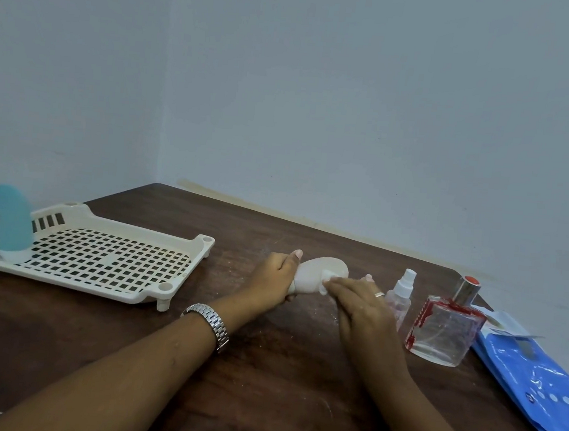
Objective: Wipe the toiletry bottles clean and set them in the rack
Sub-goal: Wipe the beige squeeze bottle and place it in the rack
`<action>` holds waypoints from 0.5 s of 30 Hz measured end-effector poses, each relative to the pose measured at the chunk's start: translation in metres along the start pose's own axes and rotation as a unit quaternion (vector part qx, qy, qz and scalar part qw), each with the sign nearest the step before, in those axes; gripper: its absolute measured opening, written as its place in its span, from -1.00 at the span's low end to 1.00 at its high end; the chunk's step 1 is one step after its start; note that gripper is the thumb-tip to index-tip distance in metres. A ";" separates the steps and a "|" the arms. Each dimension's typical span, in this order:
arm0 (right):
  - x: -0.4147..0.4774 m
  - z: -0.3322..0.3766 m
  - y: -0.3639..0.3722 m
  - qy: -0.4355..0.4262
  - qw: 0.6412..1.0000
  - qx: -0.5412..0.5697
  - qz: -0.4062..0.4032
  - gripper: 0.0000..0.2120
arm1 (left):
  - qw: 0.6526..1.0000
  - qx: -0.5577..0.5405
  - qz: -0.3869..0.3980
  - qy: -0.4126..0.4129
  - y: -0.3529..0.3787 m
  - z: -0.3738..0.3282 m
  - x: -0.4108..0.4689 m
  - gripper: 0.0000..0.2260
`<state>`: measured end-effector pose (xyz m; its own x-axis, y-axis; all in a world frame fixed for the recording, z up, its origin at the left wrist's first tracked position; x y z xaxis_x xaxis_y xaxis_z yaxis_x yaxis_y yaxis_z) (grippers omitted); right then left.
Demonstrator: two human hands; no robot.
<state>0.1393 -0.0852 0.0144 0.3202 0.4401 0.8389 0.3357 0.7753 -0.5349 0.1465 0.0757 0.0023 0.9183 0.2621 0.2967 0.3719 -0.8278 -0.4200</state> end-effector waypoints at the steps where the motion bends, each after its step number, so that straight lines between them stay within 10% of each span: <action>1: 0.000 0.006 0.003 -0.024 1.000 -0.003 0.018 -0.71 | 1.000 -0.015 -0.004 -0.006 0.000 0.000 0.000 -0.62; 15: 0.005 -0.014 -0.012 0.018 0.999 -0.014 -0.040 -0.72 | 0.999 -0.012 0.039 -0.011 0.004 -0.006 -0.007 -0.59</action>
<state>0.1490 -0.0985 0.0234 0.3232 0.3595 0.8754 0.3858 0.7946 -0.4687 0.1406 0.0678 0.0034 0.9474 0.2068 0.2443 0.2956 -0.8579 -0.4203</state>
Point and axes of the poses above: each hand's wrist, its own x-axis towards the middle knuckle, its own y-axis out of the palm, z = x × y, the point moved 4 cm from there along x, towards the middle knuckle, and after that the axes turned 8 degrees about x, right-handed, at the moved point
